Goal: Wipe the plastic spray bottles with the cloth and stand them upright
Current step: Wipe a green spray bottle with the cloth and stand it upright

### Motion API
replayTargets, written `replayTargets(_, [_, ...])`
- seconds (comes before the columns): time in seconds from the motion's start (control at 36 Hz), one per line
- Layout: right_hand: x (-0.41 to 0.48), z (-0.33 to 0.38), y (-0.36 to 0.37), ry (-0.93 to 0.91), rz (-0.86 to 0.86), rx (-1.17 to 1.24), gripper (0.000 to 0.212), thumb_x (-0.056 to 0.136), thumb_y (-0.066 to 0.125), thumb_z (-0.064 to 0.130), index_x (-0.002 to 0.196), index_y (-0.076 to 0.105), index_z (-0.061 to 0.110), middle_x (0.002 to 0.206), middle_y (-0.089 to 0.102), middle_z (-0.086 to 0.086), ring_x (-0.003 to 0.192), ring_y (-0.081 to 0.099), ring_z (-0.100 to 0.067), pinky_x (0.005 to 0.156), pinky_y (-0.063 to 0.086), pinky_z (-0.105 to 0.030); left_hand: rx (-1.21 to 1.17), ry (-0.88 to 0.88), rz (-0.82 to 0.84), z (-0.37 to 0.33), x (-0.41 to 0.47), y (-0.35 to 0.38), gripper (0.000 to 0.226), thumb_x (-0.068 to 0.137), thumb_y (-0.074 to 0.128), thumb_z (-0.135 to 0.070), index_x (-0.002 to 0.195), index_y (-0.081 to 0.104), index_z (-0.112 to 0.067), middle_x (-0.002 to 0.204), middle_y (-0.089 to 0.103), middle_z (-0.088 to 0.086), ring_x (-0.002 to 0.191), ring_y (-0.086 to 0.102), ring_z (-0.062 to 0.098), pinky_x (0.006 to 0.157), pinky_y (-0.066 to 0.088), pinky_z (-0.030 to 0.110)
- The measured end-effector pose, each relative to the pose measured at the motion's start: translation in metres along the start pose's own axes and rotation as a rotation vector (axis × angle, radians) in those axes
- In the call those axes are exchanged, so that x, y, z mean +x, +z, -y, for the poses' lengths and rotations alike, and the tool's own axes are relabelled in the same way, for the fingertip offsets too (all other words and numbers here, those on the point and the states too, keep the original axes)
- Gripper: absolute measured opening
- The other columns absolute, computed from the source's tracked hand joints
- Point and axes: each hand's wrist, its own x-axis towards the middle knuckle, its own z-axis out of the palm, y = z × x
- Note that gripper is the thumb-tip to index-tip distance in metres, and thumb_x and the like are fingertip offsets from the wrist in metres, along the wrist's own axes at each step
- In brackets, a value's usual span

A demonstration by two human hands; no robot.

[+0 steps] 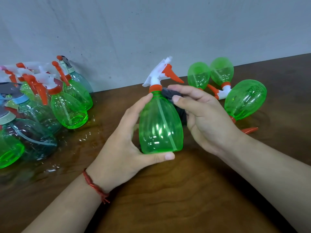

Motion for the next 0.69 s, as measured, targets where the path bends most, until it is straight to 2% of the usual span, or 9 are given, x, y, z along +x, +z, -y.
replayTargets(0.08, [0.000,-0.002,-0.001,-0.066,0.043,-0.097,0.026,0.099,0.062,-0.007,0.115,0.076,0.009,0.111,0.080,-0.009,0.105,0.073,-0.017,0.096,0.055,-0.027,0.091,0.026,-0.054,0.004,0.000,-0.001,0.121,0.067,0.101,-0.035,0.166,0.031,-0.028,0.163,0.044,-0.008,0.150,0.048,0.023,0.121,0.044,0.046])
replayTargets(0.14, [-0.002,-0.004,-0.002,-0.090,0.062,-0.135,0.026,0.097,0.064,-0.010,0.112,0.077,0.007,0.113,0.080,-0.010,0.108,0.074,-0.019,0.099,0.056,-0.030,0.071,0.026,-0.118,0.005,0.001,0.000,0.119,0.068,0.101,-0.029,0.165,0.032,-0.027,0.163,0.046,-0.006,0.149,0.050,0.021,0.120,0.045,0.047])
replayTargets(0.22, [-0.004,-0.008,-0.002,-0.130,0.097,-0.222,0.028,0.094,0.068,-0.012,0.108,0.079,0.009,0.115,0.080,-0.008,0.113,0.074,-0.021,0.102,0.057,-0.033,-0.003,-0.006,-0.232,0.006,0.004,-0.003,0.114,0.071,0.098,-0.020,0.164,0.034,-0.028,0.159,0.050,-0.009,0.142,0.057,0.011,0.116,0.050,0.035])
replayTargets(0.39, [-0.007,-0.011,-0.001,-0.206,0.187,-0.383,0.030,0.091,0.072,-0.013,0.108,0.080,0.010,0.118,0.078,-0.007,0.116,0.072,-0.020,0.103,0.055,-0.033,-0.059,-0.073,-0.345,0.011,0.009,-0.010,0.110,0.072,0.095,-0.026,0.164,0.035,-0.028,0.158,0.051,-0.012,0.138,0.056,0.000,0.110,0.048,0.017])
replayTargets(0.44, [-0.007,-0.012,-0.002,-0.206,0.178,-0.382,0.030,0.091,0.072,-0.013,0.108,0.080,0.010,0.118,0.077,-0.008,0.116,0.072,-0.020,0.104,0.055,-0.033,-0.095,-0.085,-0.334,0.013,0.009,-0.009,0.110,0.073,0.095,-0.026,0.164,0.034,-0.030,0.158,0.052,-0.011,0.139,0.057,0.003,0.111,0.050,0.023])
replayTargets(0.53, [-0.007,-0.014,-0.002,-0.194,0.156,-0.351,0.030,0.093,0.071,-0.012,0.110,0.079,0.011,0.120,0.077,-0.007,0.116,0.073,-0.021,0.104,0.056,-0.033,-0.120,-0.082,-0.301,0.014,0.008,-0.009,0.110,0.074,0.095,-0.024,0.164,0.034,-0.034,0.159,0.052,-0.005,0.141,0.058,0.014,0.115,0.051,0.040])
replayTargets(0.61, [-0.006,-0.014,-0.001,-0.157,0.127,-0.287,0.029,0.096,0.068,-0.010,0.112,0.078,0.012,0.117,0.080,-0.005,0.113,0.075,-0.020,0.101,0.058,-0.033,-0.116,-0.068,-0.277,0.009,0.007,-0.010,0.110,0.073,0.095,-0.019,0.164,0.034,-0.031,0.160,0.051,-0.002,0.141,0.059,0.014,0.114,0.052,0.036])
replayTargets(0.69, [-0.003,-0.010,-0.001,-0.140,0.080,-0.251,0.028,0.099,0.065,-0.007,0.117,0.077,0.010,0.115,0.080,-0.005,0.113,0.075,-0.019,0.103,0.058,-0.034,-0.116,-0.036,-0.217,0.003,0.006,-0.009,0.112,0.072,0.100,-0.022,0.163,0.035,-0.030,0.158,0.053,-0.001,0.141,0.058,0.019,0.115,0.052,0.043])
